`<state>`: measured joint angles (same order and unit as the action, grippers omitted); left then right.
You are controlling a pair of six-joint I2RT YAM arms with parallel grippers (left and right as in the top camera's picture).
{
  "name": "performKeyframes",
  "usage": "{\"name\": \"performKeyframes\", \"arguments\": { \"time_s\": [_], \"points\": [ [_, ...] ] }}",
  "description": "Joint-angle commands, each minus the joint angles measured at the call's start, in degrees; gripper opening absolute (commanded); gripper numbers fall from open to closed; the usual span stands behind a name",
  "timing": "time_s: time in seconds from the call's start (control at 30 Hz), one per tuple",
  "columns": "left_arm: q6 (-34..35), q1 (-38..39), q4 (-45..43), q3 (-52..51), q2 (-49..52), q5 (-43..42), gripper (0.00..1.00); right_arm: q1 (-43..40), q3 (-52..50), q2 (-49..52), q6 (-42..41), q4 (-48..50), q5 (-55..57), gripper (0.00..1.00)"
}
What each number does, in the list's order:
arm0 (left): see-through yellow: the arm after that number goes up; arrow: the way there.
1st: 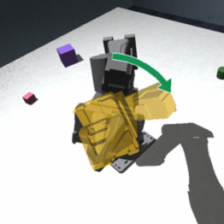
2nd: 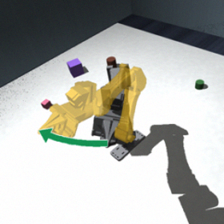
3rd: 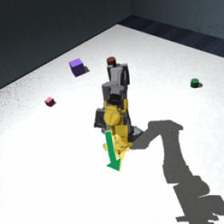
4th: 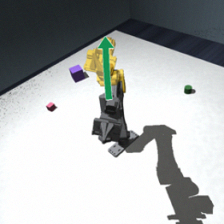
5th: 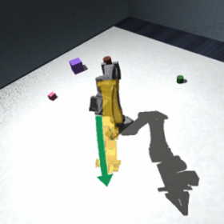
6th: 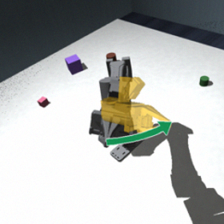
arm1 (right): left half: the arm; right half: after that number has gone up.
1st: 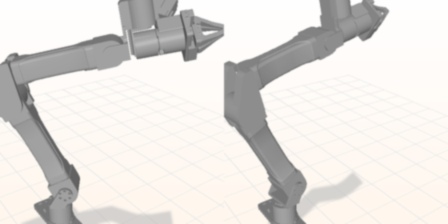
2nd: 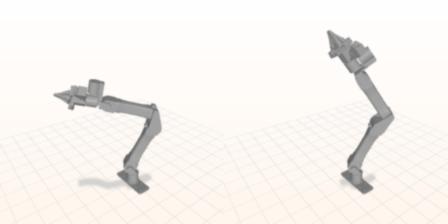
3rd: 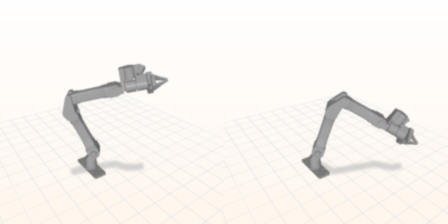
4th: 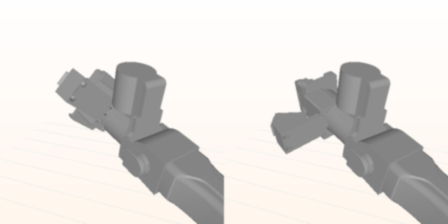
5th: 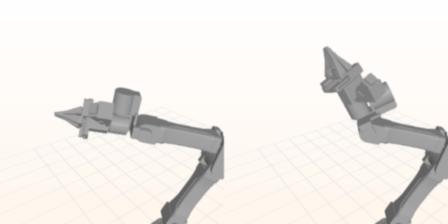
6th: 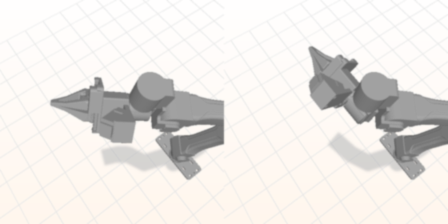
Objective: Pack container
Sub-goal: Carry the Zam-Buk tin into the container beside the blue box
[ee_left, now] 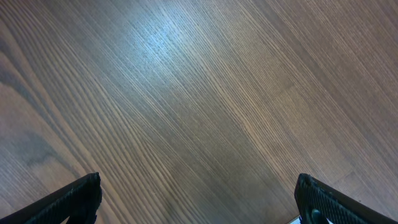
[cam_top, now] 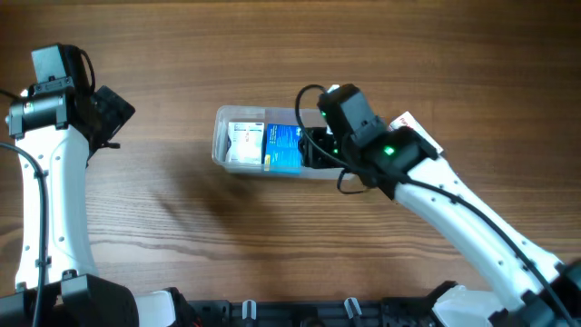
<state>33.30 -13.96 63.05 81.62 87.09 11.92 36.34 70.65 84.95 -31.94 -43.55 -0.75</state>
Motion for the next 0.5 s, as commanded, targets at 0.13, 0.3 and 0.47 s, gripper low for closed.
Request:
{"name": "performKeyframes", "arguments": {
  "time_s": [0.13,0.3,0.47],
  "points": [
    [0.00,-0.26,0.02,0.79,-0.72,-0.11,1.00,0.24,1.57,5.68,-0.98,0.83,5.95,0.35],
    [0.00,-0.26,0.02,0.79,-0.72,-0.11,1.00,0.24,1.57,9.16,-0.39,2.25,7.41,0.34],
    [0.00,-0.26,0.02,0.79,-0.72,-0.11,1.00,0.24,1.57,12.85,0.79,5.01,8.96,0.35]
  ]
}}
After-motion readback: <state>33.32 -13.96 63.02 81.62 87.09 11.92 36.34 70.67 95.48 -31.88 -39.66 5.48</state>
